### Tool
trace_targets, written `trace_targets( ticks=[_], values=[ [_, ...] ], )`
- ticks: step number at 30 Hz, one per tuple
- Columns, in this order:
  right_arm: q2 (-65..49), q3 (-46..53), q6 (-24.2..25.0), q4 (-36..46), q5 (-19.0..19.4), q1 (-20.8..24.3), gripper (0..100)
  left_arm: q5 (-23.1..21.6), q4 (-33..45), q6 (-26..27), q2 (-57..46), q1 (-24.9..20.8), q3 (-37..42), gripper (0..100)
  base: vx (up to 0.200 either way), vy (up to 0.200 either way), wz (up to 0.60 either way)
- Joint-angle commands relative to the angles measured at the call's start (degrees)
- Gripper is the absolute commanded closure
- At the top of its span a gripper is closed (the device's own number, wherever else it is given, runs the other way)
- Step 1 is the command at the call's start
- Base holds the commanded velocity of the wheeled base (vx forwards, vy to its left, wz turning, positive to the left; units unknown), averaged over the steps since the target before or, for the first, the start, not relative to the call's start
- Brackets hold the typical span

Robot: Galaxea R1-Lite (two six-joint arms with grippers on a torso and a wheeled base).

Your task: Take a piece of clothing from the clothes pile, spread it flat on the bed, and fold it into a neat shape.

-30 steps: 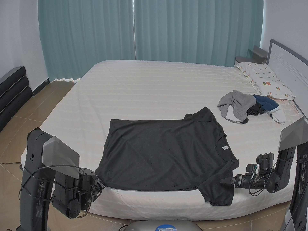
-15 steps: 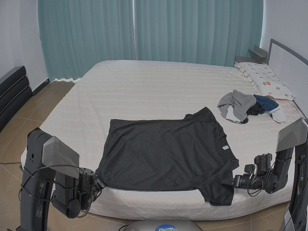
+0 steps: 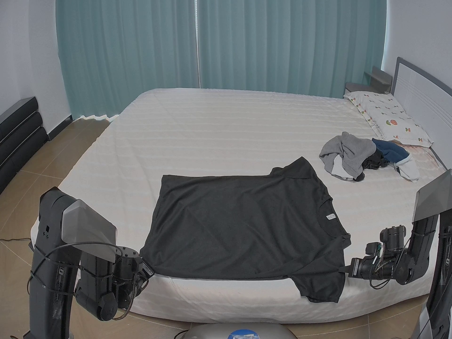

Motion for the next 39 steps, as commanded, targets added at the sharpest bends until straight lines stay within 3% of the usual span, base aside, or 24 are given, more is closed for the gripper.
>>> trace_targets(
  ticks=[1,10,15,25,32,39],
  values=[
    [-2.6,3.5,-0.1,-0.3,0.0,-1.3,100,0.4,-1.0,0.4,-0.4,0.0,1.3,100,0.0,0.0,0.0],
    [-3.0,9.2,-4.5,-2.3,0.8,-4.6,100,0.8,-1.0,4.6,-0.9,-0.6,4.3,100,0.0,0.0,0.0],
    [-3.4,13.1,-5.4,-4.9,2.6,-4.7,100,0.9,-1.0,6.7,-1.0,-0.2,4.9,100,0.0,0.0,0.0],
    [-3.9,17.2,-7.3,-8.0,2.6,-6.3,100,1.5,-1.0,9.7,-1.1,-0.7,7.7,100,0.0,0.0,0.0],
    [-5.6,17.2,-11.6,-1.0,2.4,-7.5,100,1.2,-1.0,10.9,-3.3,-2.2,11.4,100,0.0,0.0,0.0],
    [-12.0,17.2,-12.8,6.5,1.8,-7.6,100,1.2,-1.0,12.8,-3.0,-2.2,13.0,100,0.0,0.0,0.0]
  ],
)
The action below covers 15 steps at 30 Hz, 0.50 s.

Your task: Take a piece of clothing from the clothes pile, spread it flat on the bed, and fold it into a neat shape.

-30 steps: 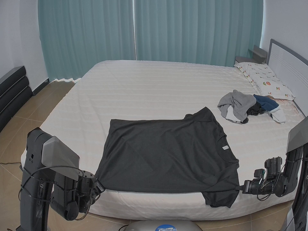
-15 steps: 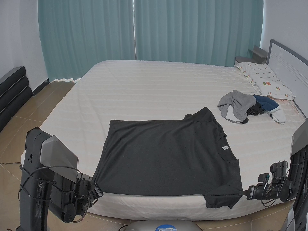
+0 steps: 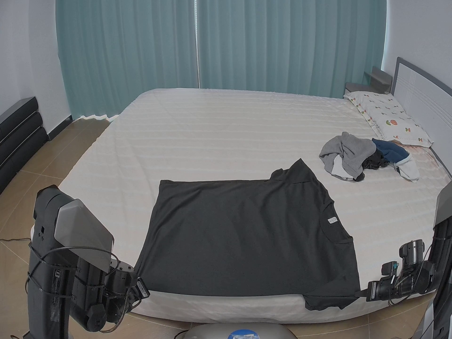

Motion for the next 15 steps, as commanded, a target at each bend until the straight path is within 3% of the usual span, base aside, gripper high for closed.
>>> trace_targets(
  ticks=[1,15],
  values=[
    [-5.4,1.0,-0.8,3.1,-0.4,-0.2,100,0.0,-1.0,1.7,-0.1,-0.1,1.6,100,0.0,0.0,0.0],
    [-8.3,1.0,-4.8,10.9,-6.6,-0.2,100,0.1,-1.0,4.3,-0.5,-1.5,4.7,100,0.0,0.0,0.0]
  ],
)
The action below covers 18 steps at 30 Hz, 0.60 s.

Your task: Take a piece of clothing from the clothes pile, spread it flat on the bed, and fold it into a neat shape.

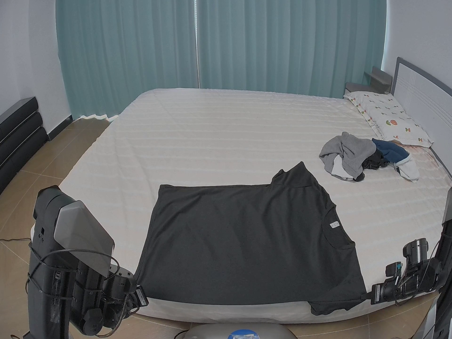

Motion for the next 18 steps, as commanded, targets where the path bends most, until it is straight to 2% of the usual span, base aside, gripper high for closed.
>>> trace_targets(
  ticks=[1,6,10,13,18],
  values=[
    [-1.8,1.0,-1.1,2.1,-1.9,0.1,100,0.3,-1.0,0.0,0.0,-0.5,0.9,100,0.0,0.0,0.0],
    [-3.6,1.0,-2.5,4.6,-2.6,0.1,100,0.8,-0.7,-0.1,0.0,-2.3,1.0,100,0.0,0.0,0.0],
    [-5.4,1.0,-2.7,6.3,-2.8,0.1,100,3.9,0.8,-0.3,0.0,-4.1,1.0,100,0.0,0.0,0.0],
    [-5.6,1.0,-3.2,7.1,-4.8,0.1,100,5.4,4.6,-0.3,-1.2,-5.4,1.0,100,0.0,0.0,0.0],
    [-5.9,1.0,-3.9,8.3,-5.2,0.1,100,5.2,13.0,-0.5,-6.7,-5.7,1.0,100,0.0,0.0,0.0]
  ],
)
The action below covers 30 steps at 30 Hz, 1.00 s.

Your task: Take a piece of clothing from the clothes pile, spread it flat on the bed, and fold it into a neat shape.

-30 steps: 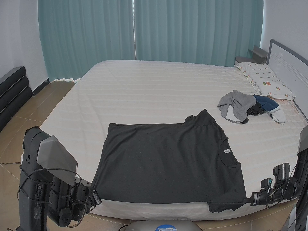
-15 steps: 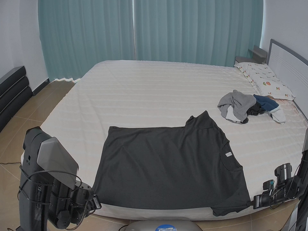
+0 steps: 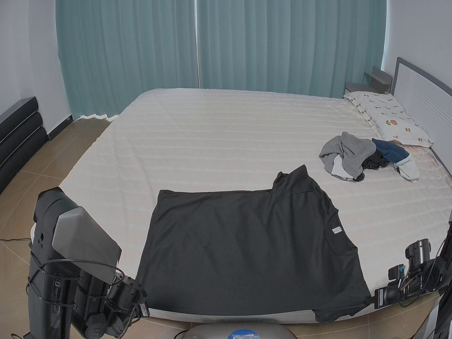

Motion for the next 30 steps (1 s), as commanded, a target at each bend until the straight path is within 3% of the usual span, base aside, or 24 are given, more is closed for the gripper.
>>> trace_targets(
  ticks=[1,8,17,24,30],
  values=[
    [-0.7,1.0,-0.3,0.5,-0.4,0.0,100,-0.2,5.1,0.0,-6.3,-0.7,0.9,100,0.0,0.0,0.0],
    [-1.4,1.0,-0.5,1.3,-1.0,0.0,100,-0.4,13.3,0.1,-7.9,-1.8,0.9,100,0.0,0.0,0.0],
    [-2.9,1.0,-1.6,3.0,-2.2,0.0,100,-0.4,13.4,-0.1,-8.6,-2.0,0.8,100,0.0,0.0,0.0],
    [-3.8,-0.7,0.8,-2.5,-1.4,0.2,100,-0.7,5.4,0.3,-13.9,3.5,-0.2,100,0.0,0.0,0.0],
    [-3.9,-6.0,10.2,-10.0,-1.5,3.0,100,-3.0,-2.9,0.2,-13.2,7.7,-2.1,100,0.0,0.0,0.0]
  ],
)
